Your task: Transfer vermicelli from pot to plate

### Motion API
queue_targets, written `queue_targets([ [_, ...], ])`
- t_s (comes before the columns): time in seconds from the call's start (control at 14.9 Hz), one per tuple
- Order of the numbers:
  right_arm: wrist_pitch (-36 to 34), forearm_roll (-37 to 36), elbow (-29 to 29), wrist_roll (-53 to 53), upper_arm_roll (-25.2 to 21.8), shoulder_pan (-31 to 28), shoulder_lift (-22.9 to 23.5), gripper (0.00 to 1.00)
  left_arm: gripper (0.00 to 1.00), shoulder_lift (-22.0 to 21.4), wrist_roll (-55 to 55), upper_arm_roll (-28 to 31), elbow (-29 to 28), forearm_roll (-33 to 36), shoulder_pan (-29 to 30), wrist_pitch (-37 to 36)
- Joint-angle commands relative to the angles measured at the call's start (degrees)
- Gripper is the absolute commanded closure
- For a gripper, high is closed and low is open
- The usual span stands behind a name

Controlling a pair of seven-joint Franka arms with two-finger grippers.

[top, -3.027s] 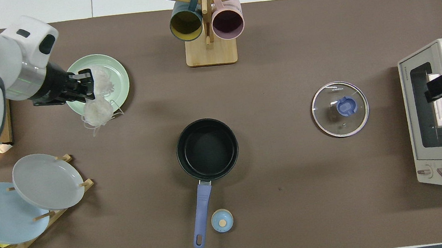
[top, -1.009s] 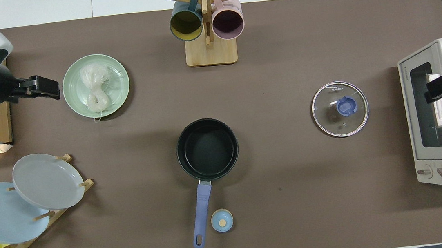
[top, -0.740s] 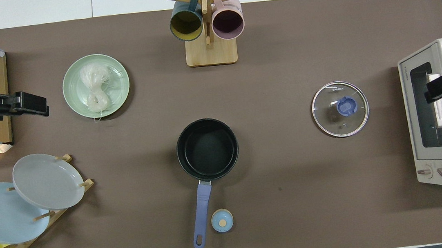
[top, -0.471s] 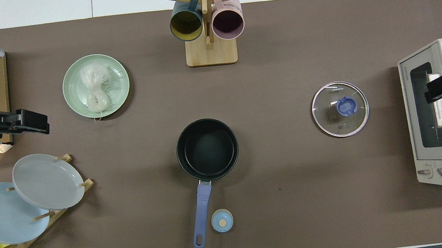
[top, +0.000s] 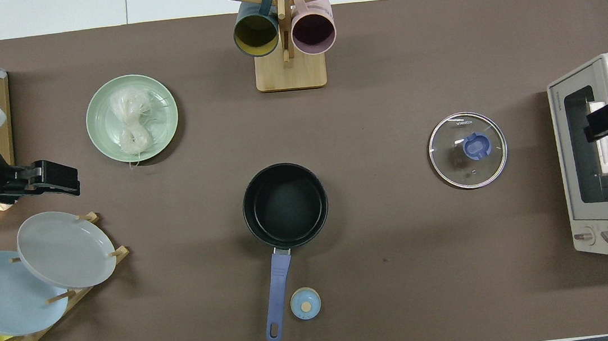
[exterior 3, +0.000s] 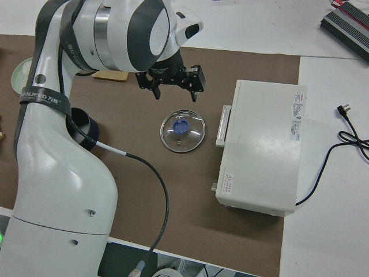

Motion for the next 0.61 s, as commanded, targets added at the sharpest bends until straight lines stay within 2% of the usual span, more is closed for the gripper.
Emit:
queue_targets([
  [0.0, 0.0, 0.5, -1.5, 0.1, 0.7, -1.0, -1.3, 0.0, 0.0, -1.0, -1.4, 0.6, -0.9, -1.0, -0.4, 1.1],
  [0.54, 0.0, 0.5, -1.5, 0.0, 0.7, -1.0, -1.4, 0.0, 0.0, -0.2, 0.0, 0.5, 0.9, -0.4, -0.6, -0.5],
])
